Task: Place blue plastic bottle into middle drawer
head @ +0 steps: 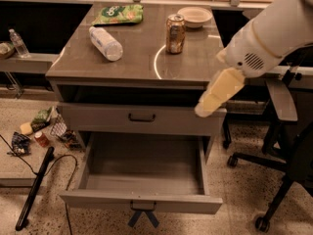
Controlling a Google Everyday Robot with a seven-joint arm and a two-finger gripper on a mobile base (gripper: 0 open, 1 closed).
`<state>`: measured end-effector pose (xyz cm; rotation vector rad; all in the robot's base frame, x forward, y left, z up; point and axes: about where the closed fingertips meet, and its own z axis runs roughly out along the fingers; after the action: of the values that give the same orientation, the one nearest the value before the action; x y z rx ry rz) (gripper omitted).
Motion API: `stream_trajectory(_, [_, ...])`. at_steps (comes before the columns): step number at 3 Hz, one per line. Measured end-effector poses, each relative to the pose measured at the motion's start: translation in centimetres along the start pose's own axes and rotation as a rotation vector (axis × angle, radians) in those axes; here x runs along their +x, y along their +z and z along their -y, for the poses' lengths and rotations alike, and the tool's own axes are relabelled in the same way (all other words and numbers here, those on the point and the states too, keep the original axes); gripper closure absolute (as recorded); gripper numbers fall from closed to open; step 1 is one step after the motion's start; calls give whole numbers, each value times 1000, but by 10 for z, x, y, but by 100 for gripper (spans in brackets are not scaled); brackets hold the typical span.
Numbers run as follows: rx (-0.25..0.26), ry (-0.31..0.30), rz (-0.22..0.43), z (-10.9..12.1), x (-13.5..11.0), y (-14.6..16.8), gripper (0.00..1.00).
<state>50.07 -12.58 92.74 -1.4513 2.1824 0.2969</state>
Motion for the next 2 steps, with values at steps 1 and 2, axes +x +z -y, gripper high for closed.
stream_trajectory(1, [-1, 38, 135, 2, -26, 41, 0])
stream_trajectory(2, [59, 38, 184, 16, -41, 39, 0])
